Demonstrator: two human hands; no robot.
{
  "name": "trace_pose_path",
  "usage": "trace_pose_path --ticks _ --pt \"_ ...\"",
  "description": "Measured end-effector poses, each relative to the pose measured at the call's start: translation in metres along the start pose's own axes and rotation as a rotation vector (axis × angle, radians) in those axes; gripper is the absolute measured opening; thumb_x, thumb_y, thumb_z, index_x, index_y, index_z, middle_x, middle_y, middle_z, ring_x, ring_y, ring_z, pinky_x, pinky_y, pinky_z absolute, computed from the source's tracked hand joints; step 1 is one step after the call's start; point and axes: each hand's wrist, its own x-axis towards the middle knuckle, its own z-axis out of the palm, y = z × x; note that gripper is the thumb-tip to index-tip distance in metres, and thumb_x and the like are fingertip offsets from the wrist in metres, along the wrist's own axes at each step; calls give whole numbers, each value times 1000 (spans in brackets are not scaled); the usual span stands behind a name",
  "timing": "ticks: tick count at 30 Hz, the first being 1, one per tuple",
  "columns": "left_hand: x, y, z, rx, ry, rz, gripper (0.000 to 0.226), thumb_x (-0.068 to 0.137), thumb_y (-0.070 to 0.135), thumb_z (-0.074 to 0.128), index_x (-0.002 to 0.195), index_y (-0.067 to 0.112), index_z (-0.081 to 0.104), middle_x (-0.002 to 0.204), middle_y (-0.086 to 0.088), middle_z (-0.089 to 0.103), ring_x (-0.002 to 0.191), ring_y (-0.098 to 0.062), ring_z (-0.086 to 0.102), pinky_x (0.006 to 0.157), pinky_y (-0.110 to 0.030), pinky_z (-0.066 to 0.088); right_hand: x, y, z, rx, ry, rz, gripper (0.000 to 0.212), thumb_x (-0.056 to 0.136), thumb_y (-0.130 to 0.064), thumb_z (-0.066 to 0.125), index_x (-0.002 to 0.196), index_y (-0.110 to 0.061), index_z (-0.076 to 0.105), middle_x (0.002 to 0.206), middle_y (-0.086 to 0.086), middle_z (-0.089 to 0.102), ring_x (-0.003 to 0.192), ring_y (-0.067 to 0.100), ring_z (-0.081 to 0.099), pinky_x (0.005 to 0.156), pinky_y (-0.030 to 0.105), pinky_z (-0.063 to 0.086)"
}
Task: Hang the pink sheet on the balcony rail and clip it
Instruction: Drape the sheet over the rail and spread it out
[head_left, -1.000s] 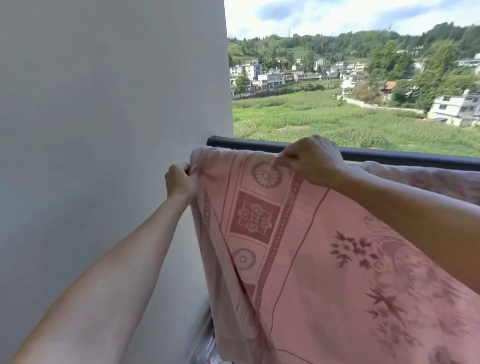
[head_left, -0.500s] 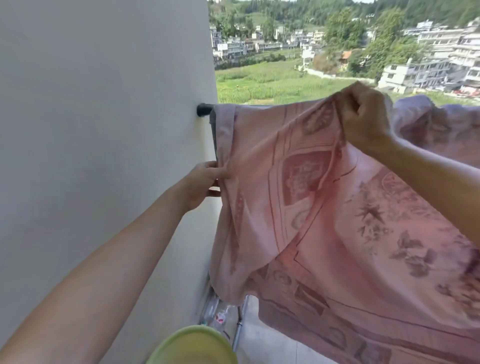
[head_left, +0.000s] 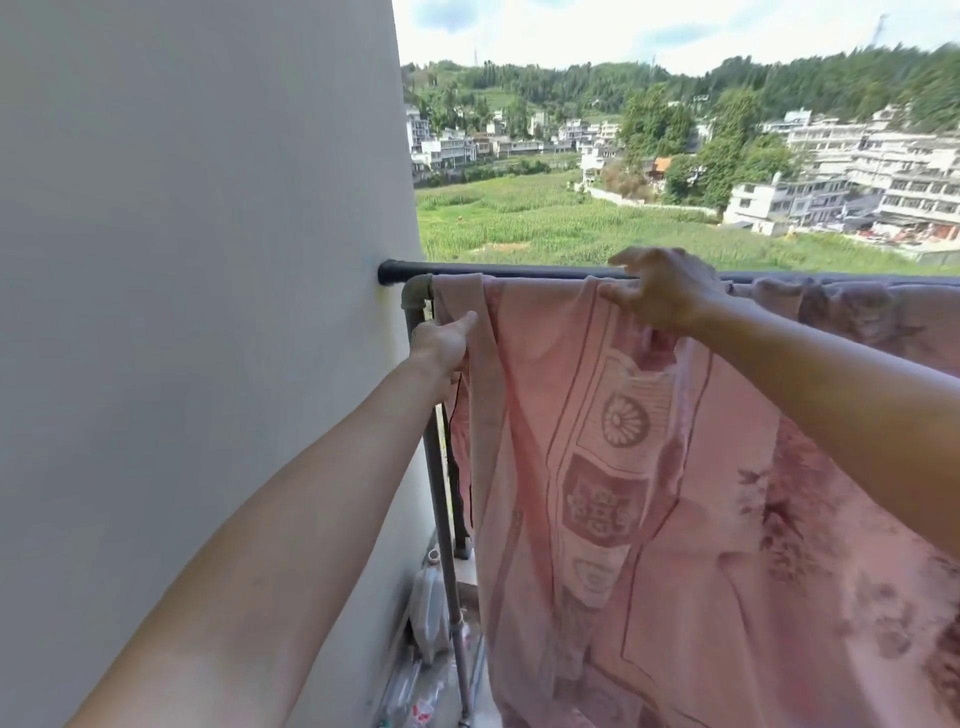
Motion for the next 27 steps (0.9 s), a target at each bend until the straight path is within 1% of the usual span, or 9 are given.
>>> trace_pose_path --ticks 2,4,6,10,14,17,21,24,27 --pt "12 3 3 117 94 88 21 91 36 63 92 16 68 68 2 57 61 -18 53 52 -20 42 5 5 6 72 -10 3 37 92 -47 58 115 -19 68 84 1 69 66 18 61 54 24 44" --pt "20 6 2 179 172 119 28 90 40 62 73 18 60 61 2 49 58 -19 47 58 -26 37 8 11 10 109 27 -18 28 92 -41 60 104 -20 74 69 -5 65 57 11 58 48 19 36" --pt "25 7 -3 152 206 121 31 91 33 60 66 17 51 62 1 45 58 -19 44 59 -28 36 8 16 13 134 71 -52 23 93 -37 62 99 -20 76 68 -3 66 55 10 58 48 17 36" --pt "28 11 -1 43 76 96 7 90 18 60 86 13 58 85 -10 62 76 -27 60 68 -38 53 22 27 16 103 150 -53 22 96 -32 59 93 -19 76 70 -1 68 59 17 58 51 20 34" --pt "34 34 -4 28 60 161 21 81 5 73 75 14 55 77 -6 62 67 -19 58 63 -31 51 47 43 5 121 228 47 23 96 -30 57 98 -15 75 84 7 72 68 24 57 54 22 33" --pt "45 69 -15 -22 116 218 19 77 -3 75 76 10 60 71 -8 64 57 -16 61 53 -24 52 71 59 -13 156 352 134 26 94 -35 59 99 -14 74 90 9 72 75 25 58 66 28 37" --pt "72 103 -34 199 357 327 20 75 7 80 73 13 61 78 -7 66 68 -18 63 62 -27 52 96 82 -25 132 443 208 30 93 -36 59 94 -9 72 83 13 67 81 31 63 68 29 39" --pt "93 102 -43 535 552 382 5 76 12 73 77 8 70 89 -10 71 81 -23 69 70 -30 55 103 101 -13 13 318 324 24 92 -31 62 86 -9 70 79 13 62 78 29 60 65 30 38" --pt "106 81 -35 762 557 328 18 78 17 67 86 2 73 94 -18 73 84 -33 71 72 -40 60 104 113 6 -89 -39 425 20 90 -31 65 94 -12 71 81 7 68 75 23 63 67 30 48"
